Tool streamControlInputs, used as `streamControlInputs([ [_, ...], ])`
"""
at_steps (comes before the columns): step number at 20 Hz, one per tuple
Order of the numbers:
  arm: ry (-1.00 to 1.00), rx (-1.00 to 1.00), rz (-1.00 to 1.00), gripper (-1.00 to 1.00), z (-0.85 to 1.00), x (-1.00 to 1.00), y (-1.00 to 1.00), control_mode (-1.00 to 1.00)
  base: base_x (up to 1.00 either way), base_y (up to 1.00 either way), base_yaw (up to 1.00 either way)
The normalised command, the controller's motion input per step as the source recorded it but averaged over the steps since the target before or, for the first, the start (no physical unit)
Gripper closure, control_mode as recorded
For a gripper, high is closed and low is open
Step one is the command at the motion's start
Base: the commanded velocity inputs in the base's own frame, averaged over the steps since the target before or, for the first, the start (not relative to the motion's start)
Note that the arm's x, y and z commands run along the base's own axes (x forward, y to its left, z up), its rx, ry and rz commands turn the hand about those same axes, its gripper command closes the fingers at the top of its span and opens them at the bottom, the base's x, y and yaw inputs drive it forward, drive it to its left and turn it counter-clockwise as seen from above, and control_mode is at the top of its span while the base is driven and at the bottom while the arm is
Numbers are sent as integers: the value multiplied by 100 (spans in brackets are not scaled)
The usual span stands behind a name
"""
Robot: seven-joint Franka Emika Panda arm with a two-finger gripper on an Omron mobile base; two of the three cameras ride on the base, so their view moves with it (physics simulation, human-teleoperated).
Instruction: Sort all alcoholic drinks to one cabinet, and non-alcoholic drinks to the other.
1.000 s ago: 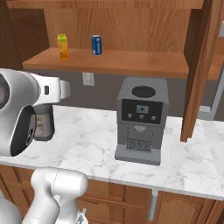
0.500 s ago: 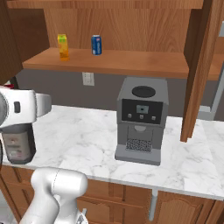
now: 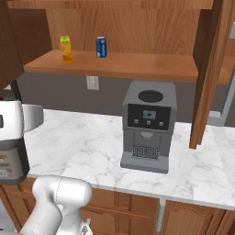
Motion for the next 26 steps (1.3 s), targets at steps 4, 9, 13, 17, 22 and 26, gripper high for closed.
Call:
streamControlInputs([
  [4,-2,-2,0,100,0,-36,1,100,-25,-5,0],
  [9,0,0,0,100,0,0,0,100,-99,-49,0],
  [13,0,0,0,100,0,0,0,100,-44,-58,0],
  [17,0,0,0,100,0,0,0,100,-3,-51,0],
  [22,0,0,0,100,0,0,0,100,20,-28,-1],
  [26,0,0,0,100,0,0,0,100,19,-33,-1],
])
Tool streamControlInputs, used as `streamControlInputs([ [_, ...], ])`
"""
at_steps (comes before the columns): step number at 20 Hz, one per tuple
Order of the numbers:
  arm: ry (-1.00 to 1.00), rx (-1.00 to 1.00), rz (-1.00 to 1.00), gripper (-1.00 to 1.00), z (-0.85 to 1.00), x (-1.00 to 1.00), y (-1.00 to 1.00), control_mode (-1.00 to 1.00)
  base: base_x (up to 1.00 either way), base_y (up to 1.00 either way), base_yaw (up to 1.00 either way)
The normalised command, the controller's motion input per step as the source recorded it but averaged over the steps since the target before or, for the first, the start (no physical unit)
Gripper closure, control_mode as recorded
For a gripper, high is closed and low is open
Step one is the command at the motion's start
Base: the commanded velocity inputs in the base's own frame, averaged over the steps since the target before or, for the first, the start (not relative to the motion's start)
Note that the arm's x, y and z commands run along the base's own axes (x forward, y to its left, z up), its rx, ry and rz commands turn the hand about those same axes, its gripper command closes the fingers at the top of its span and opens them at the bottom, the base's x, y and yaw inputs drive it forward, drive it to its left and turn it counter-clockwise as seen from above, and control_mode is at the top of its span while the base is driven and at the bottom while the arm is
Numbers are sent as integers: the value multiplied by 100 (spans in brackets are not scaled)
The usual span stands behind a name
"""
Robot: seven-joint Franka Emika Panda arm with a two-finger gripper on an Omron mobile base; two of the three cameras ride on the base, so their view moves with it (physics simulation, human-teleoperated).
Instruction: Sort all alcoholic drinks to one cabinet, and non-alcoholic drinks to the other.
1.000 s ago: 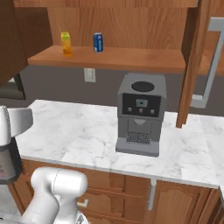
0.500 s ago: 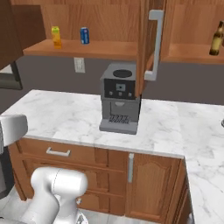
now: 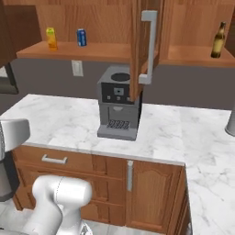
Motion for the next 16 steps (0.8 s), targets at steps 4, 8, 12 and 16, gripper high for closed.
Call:
streamControlInputs([
  [4,0,0,0,100,0,0,0,100,18,-45,-2],
  [8,0,0,0,100,0,0,0,100,31,-56,-9],
  [12,0,0,0,100,0,0,0,100,35,-56,-16],
  [16,0,0,0,100,0,0,0,100,32,-53,-15],
])
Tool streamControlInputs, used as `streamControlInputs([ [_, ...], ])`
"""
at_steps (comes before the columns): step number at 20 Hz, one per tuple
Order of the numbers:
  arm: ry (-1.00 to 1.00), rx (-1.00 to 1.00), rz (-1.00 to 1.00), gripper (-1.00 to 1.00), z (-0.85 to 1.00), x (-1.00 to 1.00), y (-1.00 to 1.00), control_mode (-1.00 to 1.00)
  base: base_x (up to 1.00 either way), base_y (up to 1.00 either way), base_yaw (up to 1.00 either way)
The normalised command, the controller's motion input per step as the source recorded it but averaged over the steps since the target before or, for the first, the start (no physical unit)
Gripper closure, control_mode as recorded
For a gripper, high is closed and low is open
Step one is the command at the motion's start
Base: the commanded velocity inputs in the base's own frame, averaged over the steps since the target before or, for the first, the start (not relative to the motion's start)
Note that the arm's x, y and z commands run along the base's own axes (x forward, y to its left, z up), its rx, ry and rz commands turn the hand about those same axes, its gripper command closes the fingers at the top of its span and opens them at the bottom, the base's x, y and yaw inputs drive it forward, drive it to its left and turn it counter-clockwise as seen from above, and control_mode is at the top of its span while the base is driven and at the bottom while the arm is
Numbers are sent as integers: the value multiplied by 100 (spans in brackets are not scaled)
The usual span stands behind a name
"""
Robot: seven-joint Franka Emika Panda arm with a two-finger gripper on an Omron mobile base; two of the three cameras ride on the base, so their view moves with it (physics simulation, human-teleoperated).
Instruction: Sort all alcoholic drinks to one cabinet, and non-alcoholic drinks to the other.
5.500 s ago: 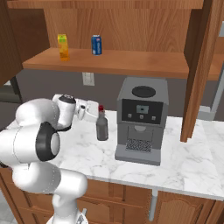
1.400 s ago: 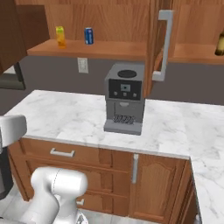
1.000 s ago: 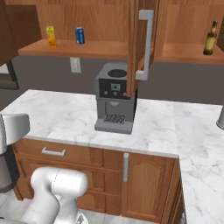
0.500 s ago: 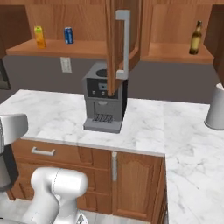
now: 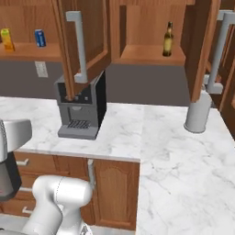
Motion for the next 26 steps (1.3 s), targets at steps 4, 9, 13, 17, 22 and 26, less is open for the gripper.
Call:
streamControlInputs([
  [4,0,0,0,100,0,0,0,100,30,-55,-14],
  [9,0,0,0,100,0,0,0,100,35,-52,-16],
  [13,0,0,0,100,0,0,0,100,43,-39,-21],
  [17,0,0,0,100,0,0,0,100,48,-25,-22],
  [22,0,0,0,100,0,0,0,100,52,-31,-22],
  [26,0,0,0,100,0,0,0,100,71,-35,-18],
])
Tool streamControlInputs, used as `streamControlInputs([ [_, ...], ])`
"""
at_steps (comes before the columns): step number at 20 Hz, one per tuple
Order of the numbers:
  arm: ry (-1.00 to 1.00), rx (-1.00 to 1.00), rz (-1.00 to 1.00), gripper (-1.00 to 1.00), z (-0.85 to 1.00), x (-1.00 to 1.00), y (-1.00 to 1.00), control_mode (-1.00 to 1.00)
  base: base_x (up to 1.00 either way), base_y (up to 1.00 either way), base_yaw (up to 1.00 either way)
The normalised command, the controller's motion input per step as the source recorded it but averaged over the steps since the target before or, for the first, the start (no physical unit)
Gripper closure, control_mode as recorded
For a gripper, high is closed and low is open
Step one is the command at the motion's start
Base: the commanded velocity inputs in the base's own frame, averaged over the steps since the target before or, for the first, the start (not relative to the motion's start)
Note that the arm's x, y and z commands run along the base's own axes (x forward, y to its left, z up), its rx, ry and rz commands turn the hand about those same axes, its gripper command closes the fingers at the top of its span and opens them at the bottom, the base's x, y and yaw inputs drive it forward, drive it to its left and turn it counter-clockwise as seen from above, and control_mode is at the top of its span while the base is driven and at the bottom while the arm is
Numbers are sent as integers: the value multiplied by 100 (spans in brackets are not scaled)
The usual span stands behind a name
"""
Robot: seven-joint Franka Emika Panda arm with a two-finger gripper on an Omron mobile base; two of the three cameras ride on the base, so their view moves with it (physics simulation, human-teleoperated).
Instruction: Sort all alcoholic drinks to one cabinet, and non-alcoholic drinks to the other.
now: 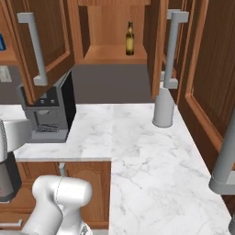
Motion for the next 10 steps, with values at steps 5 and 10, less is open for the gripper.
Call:
streamControlInputs([
  [5,0,0,0,100,0,0,0,100,73,-14,-9],
  [10,0,0,0,100,0,0,0,100,81,0,-6],
])
